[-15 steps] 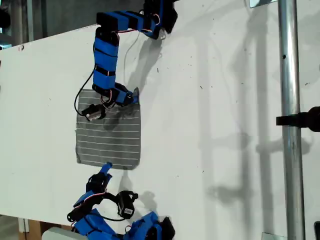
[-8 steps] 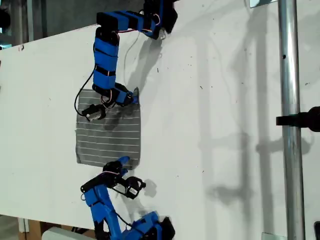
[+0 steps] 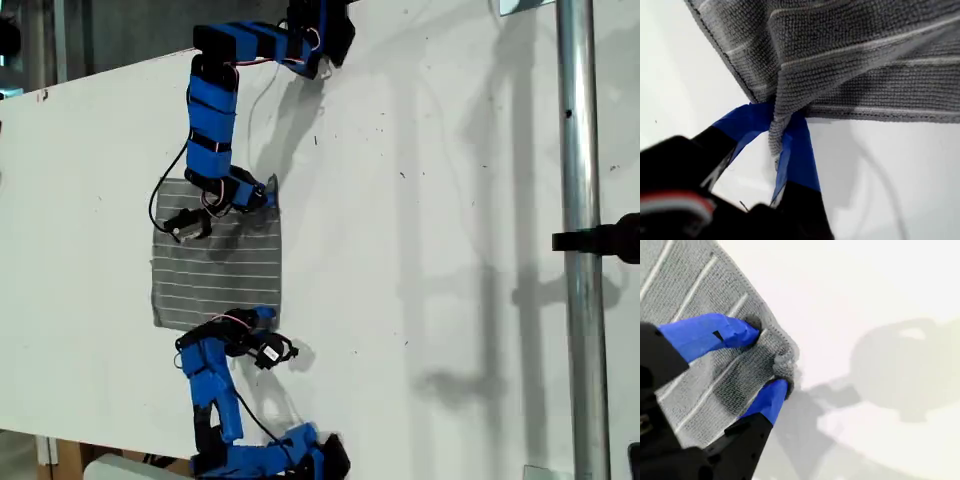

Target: Grasp corners of a towel and fold twice.

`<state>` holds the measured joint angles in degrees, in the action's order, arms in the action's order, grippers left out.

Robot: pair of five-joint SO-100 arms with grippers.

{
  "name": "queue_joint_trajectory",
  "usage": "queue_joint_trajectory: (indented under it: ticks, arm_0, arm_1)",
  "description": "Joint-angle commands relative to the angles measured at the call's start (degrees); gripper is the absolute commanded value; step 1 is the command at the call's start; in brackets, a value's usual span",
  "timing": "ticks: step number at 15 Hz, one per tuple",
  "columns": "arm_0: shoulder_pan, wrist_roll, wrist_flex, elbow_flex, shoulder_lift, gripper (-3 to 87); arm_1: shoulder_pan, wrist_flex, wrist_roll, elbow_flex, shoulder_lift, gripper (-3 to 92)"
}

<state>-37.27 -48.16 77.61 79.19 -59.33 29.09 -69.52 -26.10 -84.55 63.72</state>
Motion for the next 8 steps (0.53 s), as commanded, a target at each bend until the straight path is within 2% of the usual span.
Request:
queue_joint_trajectory:
  ticks: [1, 3, 5, 8]
  arm_0:
    - [-1.67, -0.09, 2.64, -2.72, 1.76, 3.8]
    - [-1.85, 0.18, 2.81, -2.81, 1.76, -1.5]
    - [-0.97, -0.62, 3.87, -2.81, 0.53, -1.6]
    - [5.62, -2.46, 9.23, -3.69, -8.70, -1.6]
  arm_1:
    - [-0.09, 0.18, 0.26, 0.44, 1.76, -0.2]
    - [0.00, -0.09, 0.35, -0.44, 3.16, -0.2]
    - [0.00, -1.14, 0.35, -1.41, 5.54, -0.2]
    - [-4.22, -4.83, -2.72, -5.89, 15.29, -0.2]
